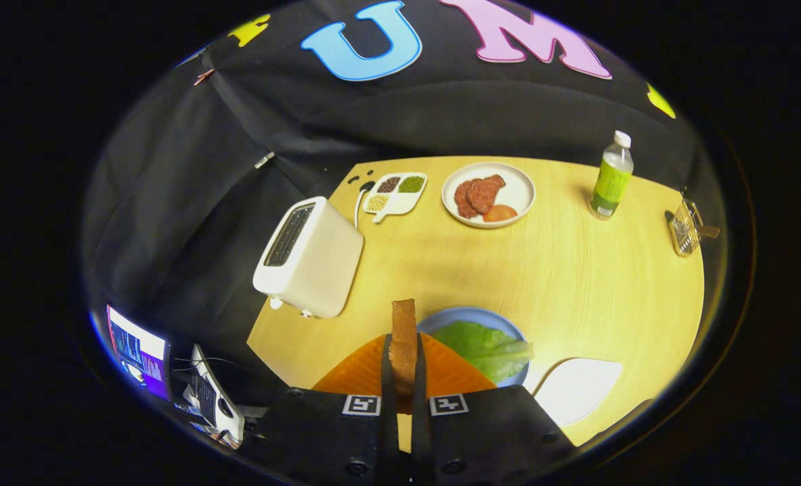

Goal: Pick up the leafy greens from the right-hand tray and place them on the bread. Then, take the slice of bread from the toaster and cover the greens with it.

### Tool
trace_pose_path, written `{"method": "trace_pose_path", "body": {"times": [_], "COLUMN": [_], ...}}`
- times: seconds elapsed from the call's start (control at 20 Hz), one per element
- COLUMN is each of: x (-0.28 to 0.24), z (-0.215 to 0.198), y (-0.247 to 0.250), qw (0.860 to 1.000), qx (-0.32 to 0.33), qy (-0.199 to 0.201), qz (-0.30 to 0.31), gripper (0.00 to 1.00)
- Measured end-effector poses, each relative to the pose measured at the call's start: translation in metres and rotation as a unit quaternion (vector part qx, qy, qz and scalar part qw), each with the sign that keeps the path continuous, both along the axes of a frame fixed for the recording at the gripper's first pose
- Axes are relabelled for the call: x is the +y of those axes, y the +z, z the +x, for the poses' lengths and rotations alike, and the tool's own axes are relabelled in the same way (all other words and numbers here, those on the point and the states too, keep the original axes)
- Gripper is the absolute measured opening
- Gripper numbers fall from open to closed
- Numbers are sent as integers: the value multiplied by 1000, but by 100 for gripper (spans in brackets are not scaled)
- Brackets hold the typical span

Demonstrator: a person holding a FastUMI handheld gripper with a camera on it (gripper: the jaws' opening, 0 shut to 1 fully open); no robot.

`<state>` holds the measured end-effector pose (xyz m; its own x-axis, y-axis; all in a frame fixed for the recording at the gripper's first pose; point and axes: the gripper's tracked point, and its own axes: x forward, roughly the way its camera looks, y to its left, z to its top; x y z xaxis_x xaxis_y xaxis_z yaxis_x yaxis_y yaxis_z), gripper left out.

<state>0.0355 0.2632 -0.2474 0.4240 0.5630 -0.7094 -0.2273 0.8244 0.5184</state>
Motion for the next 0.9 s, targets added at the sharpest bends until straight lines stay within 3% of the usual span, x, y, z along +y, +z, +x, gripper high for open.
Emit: {"method": "trace_pose_path", "body": {"times": [0.2,0.6,0.7,0.75,0.9], "x": [10,-21,-32,-35,-41], "z": [-9,2,3,2,1], "y": [-33,-99,-111,-117,-125], "qw": [999,998,998,998,997], "qx": [35,35,26,24,28], "qy": [-14,-41,-40,-37,-42], "qz": [22,-10,-35,-48,-66], "gripper": [12,12,18,28,39]}}
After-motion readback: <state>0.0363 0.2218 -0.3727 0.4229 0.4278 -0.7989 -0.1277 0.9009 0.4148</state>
